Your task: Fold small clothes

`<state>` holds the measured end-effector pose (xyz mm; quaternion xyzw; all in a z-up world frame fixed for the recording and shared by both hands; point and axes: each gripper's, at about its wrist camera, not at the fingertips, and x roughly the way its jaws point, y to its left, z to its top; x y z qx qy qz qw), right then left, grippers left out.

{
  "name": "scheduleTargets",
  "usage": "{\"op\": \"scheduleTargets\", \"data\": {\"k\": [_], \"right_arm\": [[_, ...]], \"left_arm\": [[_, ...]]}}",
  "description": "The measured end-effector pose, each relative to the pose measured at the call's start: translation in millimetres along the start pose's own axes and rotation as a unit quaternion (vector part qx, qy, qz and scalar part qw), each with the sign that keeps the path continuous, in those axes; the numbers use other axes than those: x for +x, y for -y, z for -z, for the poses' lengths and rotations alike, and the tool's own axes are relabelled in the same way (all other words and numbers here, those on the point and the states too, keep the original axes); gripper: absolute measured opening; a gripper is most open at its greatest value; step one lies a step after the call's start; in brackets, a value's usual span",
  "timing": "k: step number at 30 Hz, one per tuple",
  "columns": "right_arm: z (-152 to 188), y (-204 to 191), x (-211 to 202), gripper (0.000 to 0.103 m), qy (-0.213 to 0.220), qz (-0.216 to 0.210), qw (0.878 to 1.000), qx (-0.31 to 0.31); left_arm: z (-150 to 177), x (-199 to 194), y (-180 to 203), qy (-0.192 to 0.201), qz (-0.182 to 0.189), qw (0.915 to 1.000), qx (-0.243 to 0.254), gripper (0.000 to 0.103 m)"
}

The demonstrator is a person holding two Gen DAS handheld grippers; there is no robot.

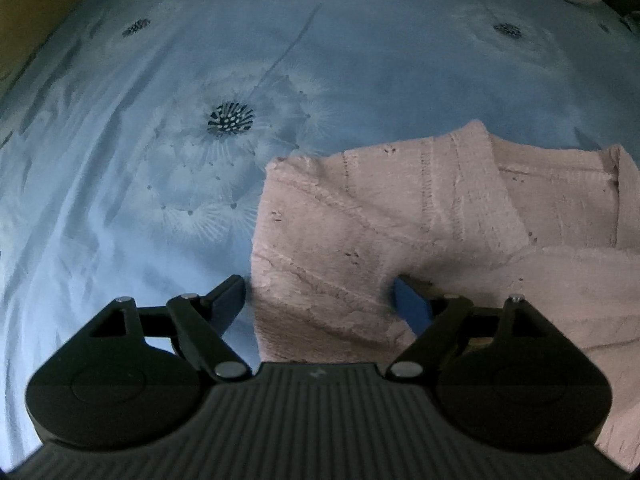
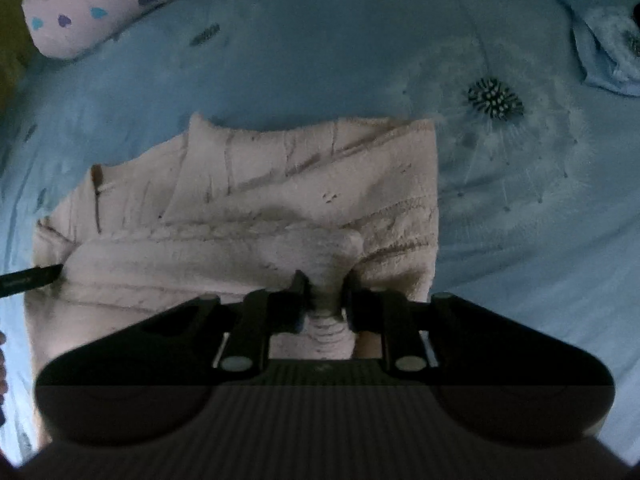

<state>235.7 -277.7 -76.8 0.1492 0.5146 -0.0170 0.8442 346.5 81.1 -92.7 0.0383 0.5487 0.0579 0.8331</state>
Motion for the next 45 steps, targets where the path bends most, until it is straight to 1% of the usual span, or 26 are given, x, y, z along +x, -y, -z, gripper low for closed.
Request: {"op": "scheduleTargets", "data": {"k": [3,5,6,7,8,10,13,17,22,28,34,36,38,40,41,45], "right_arm": [[0.7,-0.2,-7.7,0.027,0.000,0.001,1.000,0.011],[0.5,-0.8,-15.2,0.038,-0.001,0.008,1.000,0.024],[2.9,0.2,-22.5,0.042,0.001,0.016,0.999,0.030],[6.0,0.8,-29.7,0.048,0.006,0.022,0.999,0.035],[11.4,3.7,-38.8,0.051,0.014,0.024,0.999,0.040],[21.4,8.9,-50.9,0.051,0.015,0.023,0.999,0.045],[42.8,16.6,-65.1,0.051,0.004,0.024,0.999,0.041],[73.9,21.5,-74.8,0.051,-0.022,0.033,0.999,0.021],[107.6,29.6,-85.9,0.051,-0.054,0.043,0.998,0.012],[137.8,34.6,-88.2,0.051,-0.088,0.043,0.995,0.009],[162.7,36.6,-89.9,0.050,-0.120,0.036,0.992,0.016],[169.1,37.5,-91.0,0.051,-0.127,0.034,0.991,0.017],[173.7,39.2,-92.4,0.051,-0.132,0.031,0.991,0.018],[176.6,40.7,-92.7,0.051,-0.140,0.027,0.990,0.021],[178.5,41.9,-93.3,0.051,-0.145,0.023,0.989,0.024],[184.0,40.4,-93.1,0.051,-0.153,0.017,0.988,0.022]], "left_arm": [[3.1,-13.9,-4.3,-0.001,-0.002,1.0000,0.002,0.085],[10.2,-27.8,-10.8,-0.001,0.006,1.0000,-0.001,0.085],[15.0,-35.2,-14.3,-0.003,0.010,0.9999,-0.004,0.085],[20.4,-42.4,-17.5,-0.006,0.014,0.9999,-0.007,0.085],[27.7,-50.2,-21.5,-0.010,0.018,0.9997,-0.010,0.085],[42.7,-63.3,-28.4,-0.018,0.024,0.9994,-0.015,0.085],[70.1,-80.5,-37.5,-0.030,0.025,0.9991,-0.016,0.085],[109.2,-95.5,-49.7,-0.062,0.020,0.9977,-0.019,0.085],[150.4,-104.6,-59.9,-0.103,0.015,0.9945,-0.018,0.085],[183.5,-105.2,-63.4,-0.136,0.016,0.9906,-0.004,0.085],[206.4,-104.1,-64.2,-0.164,0.036,0.9857,0.007,0.085],[213.0,-105.5,-65.4,-0.169,0.046,0.9845,0.009,0.083],[218.3,-108.5,-67.2,-0.171,0.063,0.9833,0.005,0.070],[221.1,-111.0,-69.7,-0.170,0.072,0.9829,0.003,0.064],[222.4,-111.3,-71.2,-0.170,0.075,0.9827,0.004,0.062],[224.8,-112.8,-74.0,-0.172,0.078,0.9820,0.008,0.062]]}}
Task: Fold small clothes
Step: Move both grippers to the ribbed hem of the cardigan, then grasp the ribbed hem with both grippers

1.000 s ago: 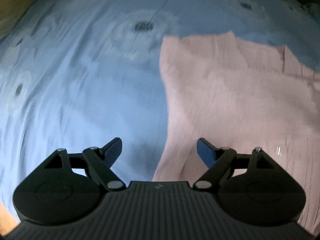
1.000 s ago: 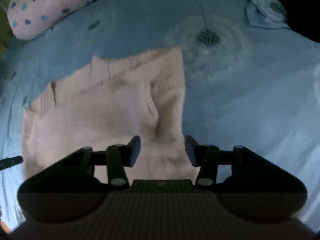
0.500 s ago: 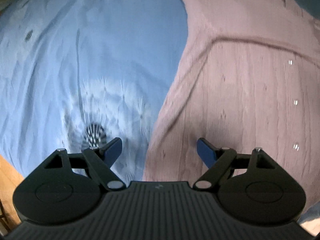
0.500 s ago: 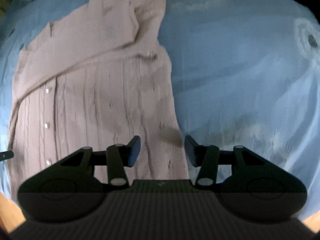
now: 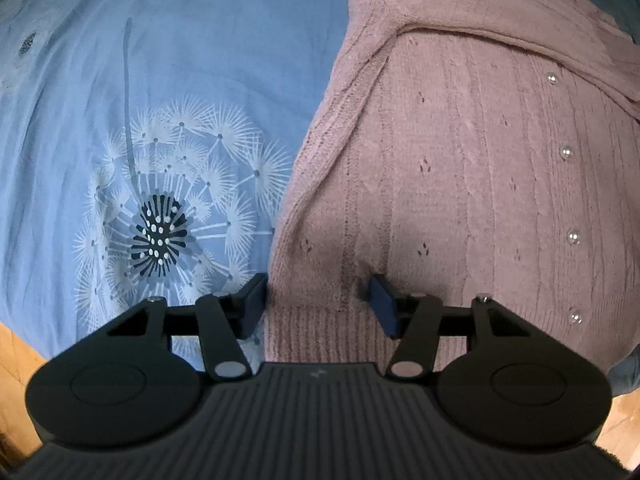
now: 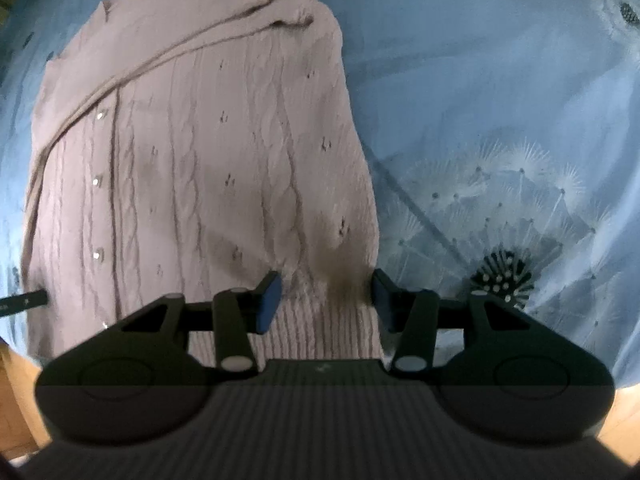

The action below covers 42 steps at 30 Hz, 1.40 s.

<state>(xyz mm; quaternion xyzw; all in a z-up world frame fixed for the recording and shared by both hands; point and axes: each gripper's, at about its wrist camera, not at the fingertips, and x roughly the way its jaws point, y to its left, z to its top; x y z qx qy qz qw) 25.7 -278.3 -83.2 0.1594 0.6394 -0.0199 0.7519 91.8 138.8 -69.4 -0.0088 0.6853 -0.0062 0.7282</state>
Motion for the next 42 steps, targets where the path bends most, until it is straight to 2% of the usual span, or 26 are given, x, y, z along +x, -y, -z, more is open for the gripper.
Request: {"op": "scheduleTargets", "data": {"k": [4,8,10,12,16,18,20,22,25,28,32,34,36,37,38,42], "right_arm": [[1.2,-0.6,0.2,0.052,-0.004,-0.005,1.000,-0.001],[4.0,4.4,0.3,0.052,-0.019,-0.023,0.999,0.013],[6.5,6.6,0.0,0.052,-0.024,-0.030,0.999,0.017],[9.2,7.1,0.1,0.051,-0.024,-0.033,0.999,0.017],[8.0,4.7,0.5,0.051,-0.025,-0.031,0.999,0.022],[7.2,4.4,1.1,0.051,-0.026,-0.030,0.999,0.022],[7.0,4.4,1.1,0.051,-0.027,-0.029,0.999,0.020],[7.3,4.4,1.7,0.051,-0.026,-0.029,0.999,0.021],[8.1,2.8,3.7,0.052,-0.023,-0.026,0.999,0.020],[9.7,-0.8,5.5,0.052,-0.020,-0.021,1.000,0.011],[11.1,-2.3,5.0,0.052,-0.019,-0.023,1.000,-0.003],[9.2,-1.5,3.6,0.049,-0.027,-0.030,0.999,-0.006],[7.9,0.1,1.6,0.036,-0.032,-0.037,0.999,-0.006],[7.5,1.9,0.5,0.026,-0.033,-0.043,0.999,-0.003],[7.3,4.3,-0.4,0.020,-0.035,-0.050,0.998,0.003],[5.5,14.0,-4.5,0.014,-0.038,-0.075,0.996,0.026]], "left_arm": [[-5.6,1.1,-5.4,-0.012,0.012,0.9999,-0.002,0.062],[-1.0,-0.4,-15.7,-0.029,0.045,0.9986,0.000,0.062],[1.9,-0.5,-18.5,-0.034,0.045,0.9984,0.007,0.062],[4.4,-0.2,-23.6,-0.031,0.028,0.9991,0.008,0.062],[7.2,-5.1,-43.6,-0.021,0.029,0.9985,-0.040,0.061],[7.3,-5.9,-50.8,-0.022,0.034,0.9976,-0.056,0.056],[7.6,-4.9,-52.1,-0.027,0.041,0.9975,-0.052,0.046],[5.9,-6.6,-49.1,-0.033,0.047,0.9973,-0.044,0.045],[5.1,0.7,-38.7,-0.052,0.064,0.9962,-0.029,0.046],[4.2,5.4,-28.9,-0.061,0.050,0.9968,-0.004,0.050],[-1.6,7.7,-22.7,-0.075,0.053,0.9957,0.001,0.051],[-4.5,5.6,-21.3,-0.080,0.054,0.9953,0.009,0.046],[-10.7,5.4,-22.1,-0.086,0.065,0.9942,0.004,0.029],[-10.6,4.3,-24.8,-0.089,0.072,0.9934,-0.004,0.027],[-10.1,4.1,-27.2,-0.092,0.076,0.9927,-0.012,0.026],[-12.0,2.5,-33.4,-0.093,0.077,0.9918,-0.043,0.023]]}}
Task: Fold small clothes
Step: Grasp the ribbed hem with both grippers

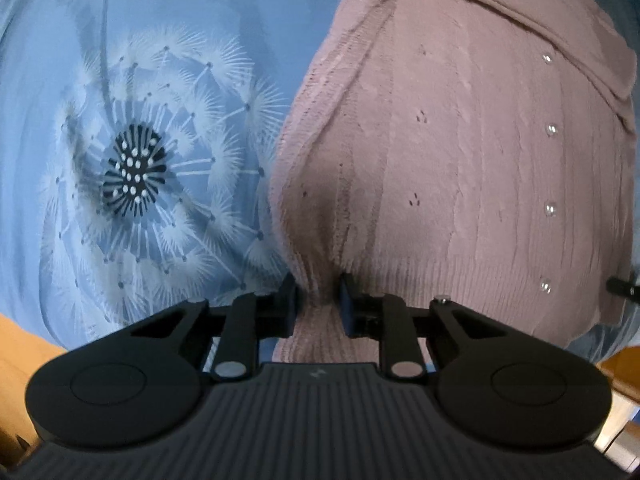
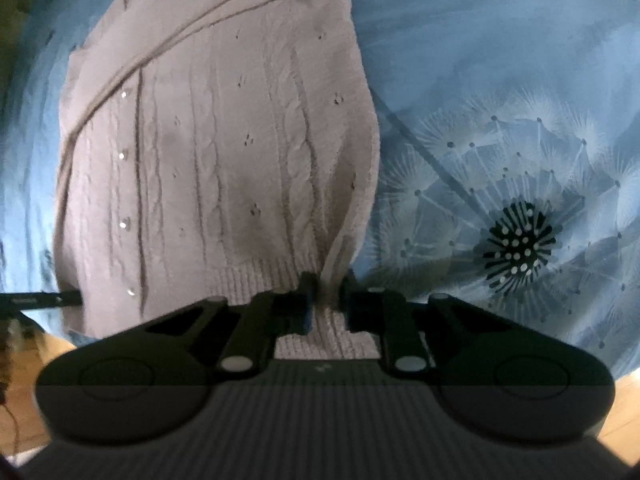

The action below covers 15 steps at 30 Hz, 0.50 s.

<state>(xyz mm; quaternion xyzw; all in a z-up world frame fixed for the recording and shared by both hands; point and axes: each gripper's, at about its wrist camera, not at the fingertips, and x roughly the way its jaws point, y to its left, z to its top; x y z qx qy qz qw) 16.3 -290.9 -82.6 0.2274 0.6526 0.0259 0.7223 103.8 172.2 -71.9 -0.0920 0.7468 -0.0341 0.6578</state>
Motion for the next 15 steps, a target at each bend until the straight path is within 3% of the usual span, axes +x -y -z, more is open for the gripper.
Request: {"op": "scheduleTargets", "data": {"k": [2,8,15], "right_arm": [[-1.3,0.8,-4.0,0.012,0.001,-0.012,1.000,0.004],[-14.1,-3.8,-36.5,0.012,0.031,-0.069,0.997,0.010],[-42.7,-12.1,-62.7,0.011,0.076,-0.137,0.987,0.031]], "left_arm": [[4.2,-7.1,-1.9,0.001,0.011,0.9999,-0.010,0.015],[-1.2,-46.0,3.8,0.022,0.084,0.9953,-0.043,0.014],[-29.5,-84.4,22.0,0.065,0.160,0.9818,-0.079,0.014]]}}
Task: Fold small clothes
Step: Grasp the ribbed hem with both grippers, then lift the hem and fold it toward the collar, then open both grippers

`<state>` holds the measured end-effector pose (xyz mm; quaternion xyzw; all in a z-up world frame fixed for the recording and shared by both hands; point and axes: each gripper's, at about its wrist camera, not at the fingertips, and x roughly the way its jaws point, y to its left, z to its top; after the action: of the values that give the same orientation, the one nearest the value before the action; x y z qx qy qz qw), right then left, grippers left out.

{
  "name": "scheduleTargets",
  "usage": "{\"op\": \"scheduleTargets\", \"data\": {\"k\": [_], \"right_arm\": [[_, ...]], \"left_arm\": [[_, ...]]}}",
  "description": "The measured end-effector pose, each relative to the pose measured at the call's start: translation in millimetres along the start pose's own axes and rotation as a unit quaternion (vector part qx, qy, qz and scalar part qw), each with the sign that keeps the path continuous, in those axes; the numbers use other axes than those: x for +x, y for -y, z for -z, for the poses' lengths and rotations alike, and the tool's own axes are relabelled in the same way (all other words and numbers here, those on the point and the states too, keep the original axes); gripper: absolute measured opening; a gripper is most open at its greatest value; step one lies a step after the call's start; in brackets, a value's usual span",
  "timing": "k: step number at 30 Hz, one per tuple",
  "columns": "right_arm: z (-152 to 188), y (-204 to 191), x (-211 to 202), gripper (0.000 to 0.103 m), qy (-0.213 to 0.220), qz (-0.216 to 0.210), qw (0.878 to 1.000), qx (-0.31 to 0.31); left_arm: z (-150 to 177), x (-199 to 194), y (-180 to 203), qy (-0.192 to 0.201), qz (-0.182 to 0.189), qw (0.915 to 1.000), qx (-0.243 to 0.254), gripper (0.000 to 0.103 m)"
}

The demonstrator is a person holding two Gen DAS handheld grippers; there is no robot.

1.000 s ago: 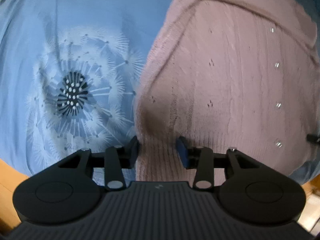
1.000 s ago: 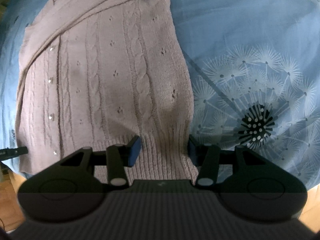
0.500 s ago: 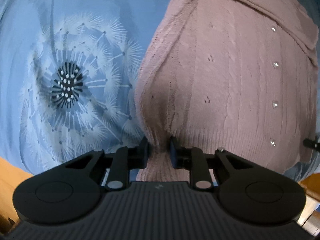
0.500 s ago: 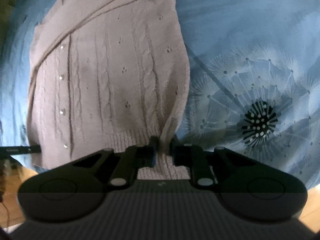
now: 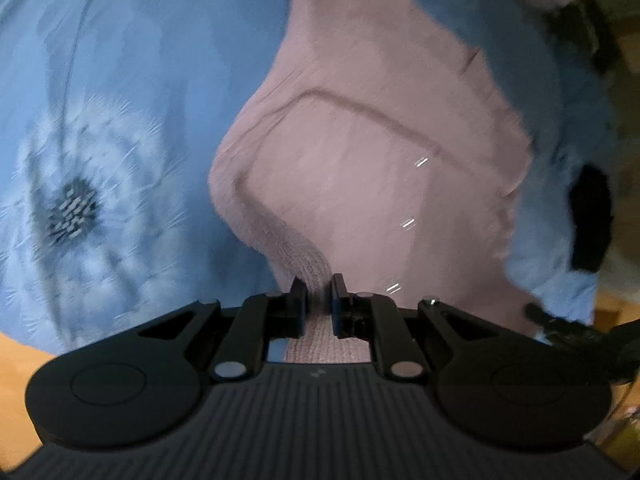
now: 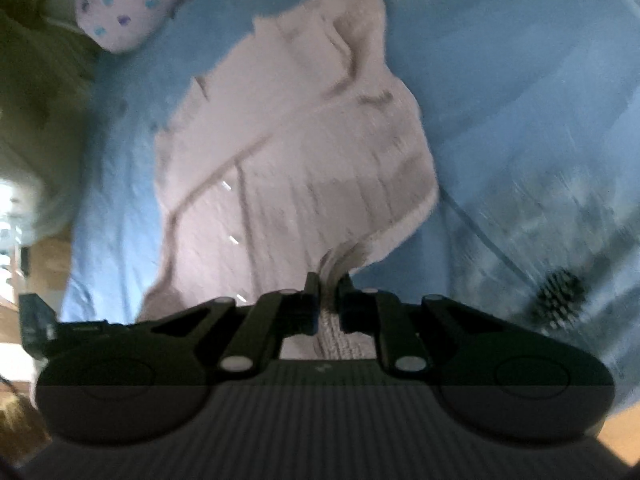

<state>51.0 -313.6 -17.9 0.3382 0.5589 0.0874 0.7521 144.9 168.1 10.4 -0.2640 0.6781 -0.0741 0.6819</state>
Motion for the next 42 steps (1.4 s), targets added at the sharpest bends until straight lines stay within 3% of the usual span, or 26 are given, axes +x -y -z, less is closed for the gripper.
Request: {"op": "scheduleTargets", "data": {"k": [11,18,21,24,27,33,35,39,42], "right_arm": [[-43.7,-41.2,-0.9,0.010,0.061,-0.086,0.994,-0.006],[-94.9,-55.0,-1.0,0.010,0.123,-0.122,0.985,0.002],[-128.8,-50.0,1.4,0.010,0.159,-0.125,0.979,0.015],[-168.9,-44.1,17.7,0.010,0.192,-0.104,0.976,0.026],[-204.7,-30.5,47.8,0.010,0.208,-0.062,0.975,0.043],[-240.3,-7.2,122.1,0.013,0.173,0.074,0.980,0.063],[-238.8,-5.4,132.5,0.013,0.163,0.092,0.981,0.049],[-233.3,-2.3,128.5,0.016,0.162,0.087,0.982,0.054],[-233.9,-4.8,119.8,0.017,0.170,0.085,0.980,0.058]], "left_arm": [[-47.2,-37.7,50.4,0.077,0.078,0.9940,0.000,0.013],[-107.8,-63.1,76.7,0.155,0.095,0.9833,-0.002,0.013],[-146.4,-60.7,83.3,0.186,0.080,0.9792,-0.002,0.013],[-186.1,-40.5,83.8,0.206,0.052,0.9771,-0.013,0.013],[-225.2,-3.2,78.0,0.196,0.008,0.9801,-0.033,0.013],[-264.8,55.8,79.9,0.147,-0.084,0.9855,0.011,0.015],[-268.7,59.1,83.0,0.135,-0.088,0.9865,0.026,0.015],[-271.7,51.7,77.6,0.124,-0.087,0.9880,0.034,0.034],[-277.7,35.0,72.6,0.148,-0.078,0.9856,0.026,0.070]]}}
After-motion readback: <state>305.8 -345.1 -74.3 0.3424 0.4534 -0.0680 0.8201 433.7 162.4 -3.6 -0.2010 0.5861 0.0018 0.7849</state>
